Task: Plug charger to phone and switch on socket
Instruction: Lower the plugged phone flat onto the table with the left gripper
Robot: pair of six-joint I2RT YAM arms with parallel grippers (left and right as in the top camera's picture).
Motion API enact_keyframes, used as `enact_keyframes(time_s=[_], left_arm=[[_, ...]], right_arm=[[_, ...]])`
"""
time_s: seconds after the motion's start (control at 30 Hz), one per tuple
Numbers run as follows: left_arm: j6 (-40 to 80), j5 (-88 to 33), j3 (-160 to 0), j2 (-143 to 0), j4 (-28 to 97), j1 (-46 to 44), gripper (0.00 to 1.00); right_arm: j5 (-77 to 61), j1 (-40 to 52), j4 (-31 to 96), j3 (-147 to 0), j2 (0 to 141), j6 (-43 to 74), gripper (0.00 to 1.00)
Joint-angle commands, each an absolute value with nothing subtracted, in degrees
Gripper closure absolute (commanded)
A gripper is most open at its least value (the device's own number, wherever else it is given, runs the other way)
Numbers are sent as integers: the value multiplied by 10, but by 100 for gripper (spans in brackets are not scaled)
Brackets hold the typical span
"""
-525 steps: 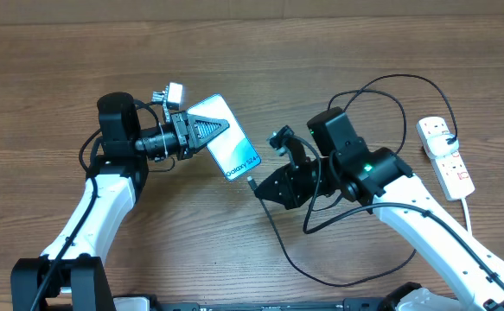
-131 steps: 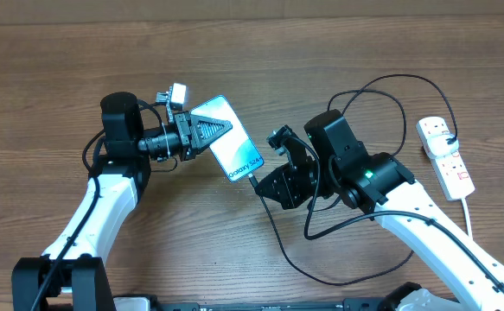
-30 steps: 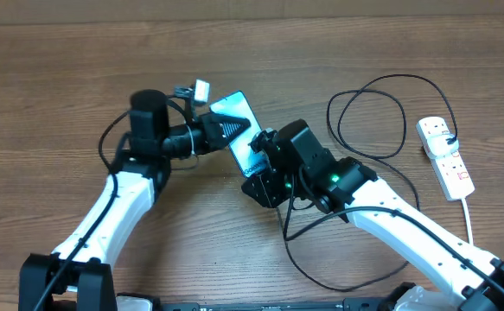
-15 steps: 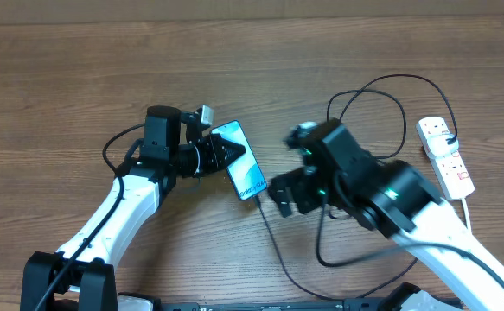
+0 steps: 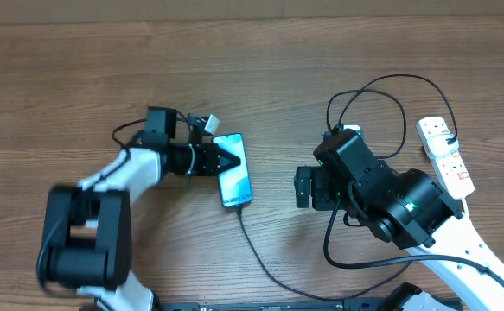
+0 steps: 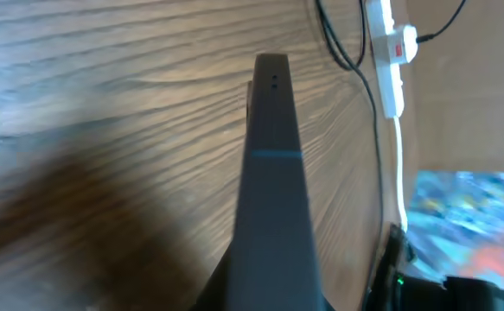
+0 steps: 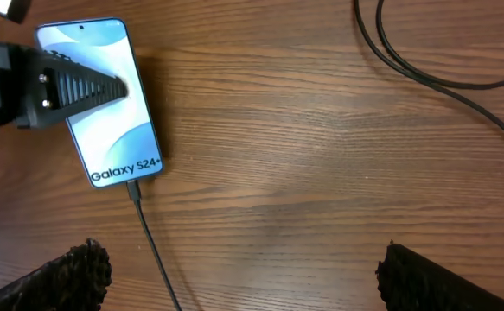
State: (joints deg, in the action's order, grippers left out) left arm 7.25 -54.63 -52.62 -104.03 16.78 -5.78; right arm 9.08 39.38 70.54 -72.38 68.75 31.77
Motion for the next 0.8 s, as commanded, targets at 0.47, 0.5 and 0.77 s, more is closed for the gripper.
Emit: enact_keyframes(time_s=[0.47, 0.5, 0.77], left_arm=[[-176, -403, -703, -1174, 496, -30, 96], [-175, -405, -702, -1176, 490, -30, 96], [-23, -408, -693, -1185, 421, -32, 96]], right_arm=[[103, 392, 692, -728, 684, 335, 0], [103, 392, 692, -728, 684, 335, 0], [103, 392, 697, -727, 684, 334, 0]])
